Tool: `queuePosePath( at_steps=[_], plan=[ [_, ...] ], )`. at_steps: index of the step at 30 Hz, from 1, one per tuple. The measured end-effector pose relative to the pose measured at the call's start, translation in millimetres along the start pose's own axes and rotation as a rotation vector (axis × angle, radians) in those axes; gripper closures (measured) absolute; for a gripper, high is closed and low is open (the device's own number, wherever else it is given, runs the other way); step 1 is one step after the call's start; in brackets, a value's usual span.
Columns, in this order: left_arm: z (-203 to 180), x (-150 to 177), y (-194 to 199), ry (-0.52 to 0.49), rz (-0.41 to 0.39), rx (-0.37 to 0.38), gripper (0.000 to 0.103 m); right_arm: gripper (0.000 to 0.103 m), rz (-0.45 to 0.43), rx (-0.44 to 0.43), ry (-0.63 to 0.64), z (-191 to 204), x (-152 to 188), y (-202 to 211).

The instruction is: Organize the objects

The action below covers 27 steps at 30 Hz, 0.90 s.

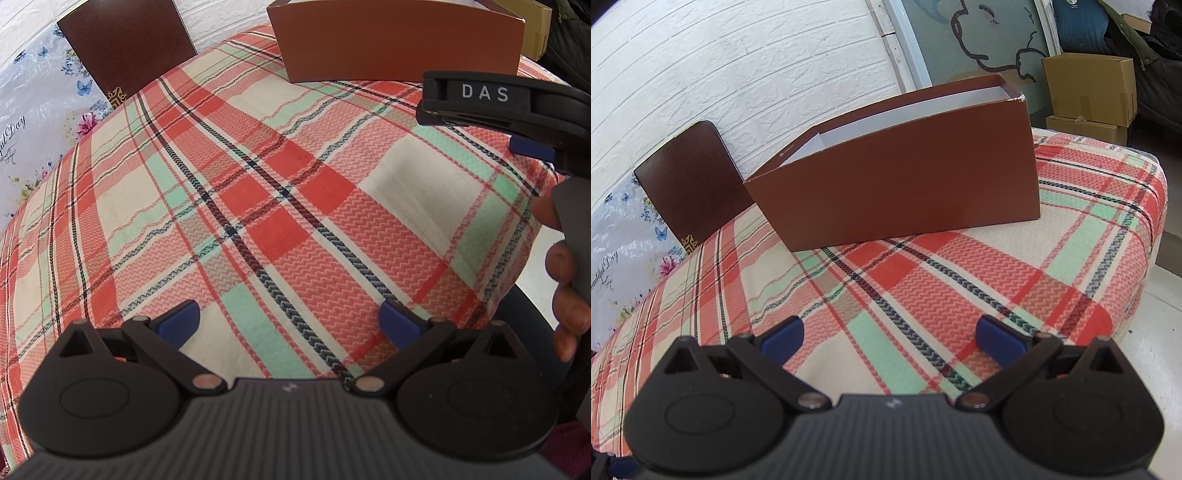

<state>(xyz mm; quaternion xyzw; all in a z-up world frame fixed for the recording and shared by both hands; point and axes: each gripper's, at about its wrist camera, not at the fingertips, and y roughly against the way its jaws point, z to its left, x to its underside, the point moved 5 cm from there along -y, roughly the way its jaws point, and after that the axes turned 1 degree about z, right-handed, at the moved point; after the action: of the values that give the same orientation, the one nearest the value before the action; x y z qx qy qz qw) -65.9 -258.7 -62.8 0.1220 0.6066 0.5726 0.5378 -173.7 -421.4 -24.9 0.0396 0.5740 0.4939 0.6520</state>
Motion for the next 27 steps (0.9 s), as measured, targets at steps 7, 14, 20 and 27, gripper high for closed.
queuePosePath(
  at_steps=[7,14,20,27],
  plan=[
    [0.2,0.3,-0.4,-0.001,0.001,0.003,0.0,0.0,0.003,-0.001,0.0,-0.5,0.2,-0.2],
    [0.2,1.2,-0.5,-0.003,0.001,0.008,0.0,0.0,0.003,0.0,-0.001,0.3,0.9,-0.1],
    [0.8,1.7,-0.9,-0.006,0.003,0.014,0.0,0.0,0.003,-0.001,0.001,0.3,1.0,0.2],
    [0.5,1.7,-0.8,-0.006,0.003,0.014,0.0,0.0,0.005,-0.002,0.006,0.5,1.6,-0.3]
  ],
)
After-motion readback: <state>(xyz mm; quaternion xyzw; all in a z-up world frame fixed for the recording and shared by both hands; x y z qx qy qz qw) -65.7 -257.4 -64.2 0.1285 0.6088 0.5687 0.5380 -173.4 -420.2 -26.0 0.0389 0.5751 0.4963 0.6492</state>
